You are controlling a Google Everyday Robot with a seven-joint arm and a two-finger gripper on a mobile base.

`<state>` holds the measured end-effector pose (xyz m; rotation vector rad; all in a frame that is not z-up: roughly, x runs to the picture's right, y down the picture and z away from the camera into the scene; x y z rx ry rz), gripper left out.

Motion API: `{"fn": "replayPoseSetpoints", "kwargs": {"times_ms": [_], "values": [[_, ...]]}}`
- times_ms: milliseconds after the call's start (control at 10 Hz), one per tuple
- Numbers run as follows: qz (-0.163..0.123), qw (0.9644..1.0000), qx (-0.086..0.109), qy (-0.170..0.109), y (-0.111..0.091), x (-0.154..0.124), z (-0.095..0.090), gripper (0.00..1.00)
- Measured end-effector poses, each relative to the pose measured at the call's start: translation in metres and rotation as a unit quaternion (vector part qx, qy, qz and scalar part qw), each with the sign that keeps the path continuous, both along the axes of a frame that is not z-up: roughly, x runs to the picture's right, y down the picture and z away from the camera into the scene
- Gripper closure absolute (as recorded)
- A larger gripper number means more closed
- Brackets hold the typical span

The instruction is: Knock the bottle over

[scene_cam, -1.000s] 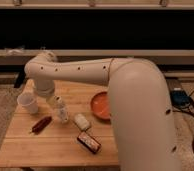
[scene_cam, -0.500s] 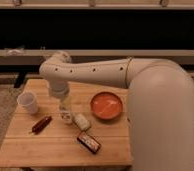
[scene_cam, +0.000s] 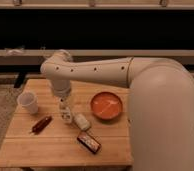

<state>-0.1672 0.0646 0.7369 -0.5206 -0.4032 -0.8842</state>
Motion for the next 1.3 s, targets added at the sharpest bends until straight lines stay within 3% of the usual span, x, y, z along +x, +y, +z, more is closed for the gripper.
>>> {"fn": "replayPoseSetpoints", "kwargs": {"times_ms": [400,1100,1300], "values": [[0.004,0.9998,-0.016,0.013,0.018,0.018,-0.006,0.29],[0.059,0.9959,-0.025,0.064,0.056,0.088,-0.044,0.29],[0.063,0.9955,-0.023,0.067,0.057,0.087,-0.045,0.29]]}}
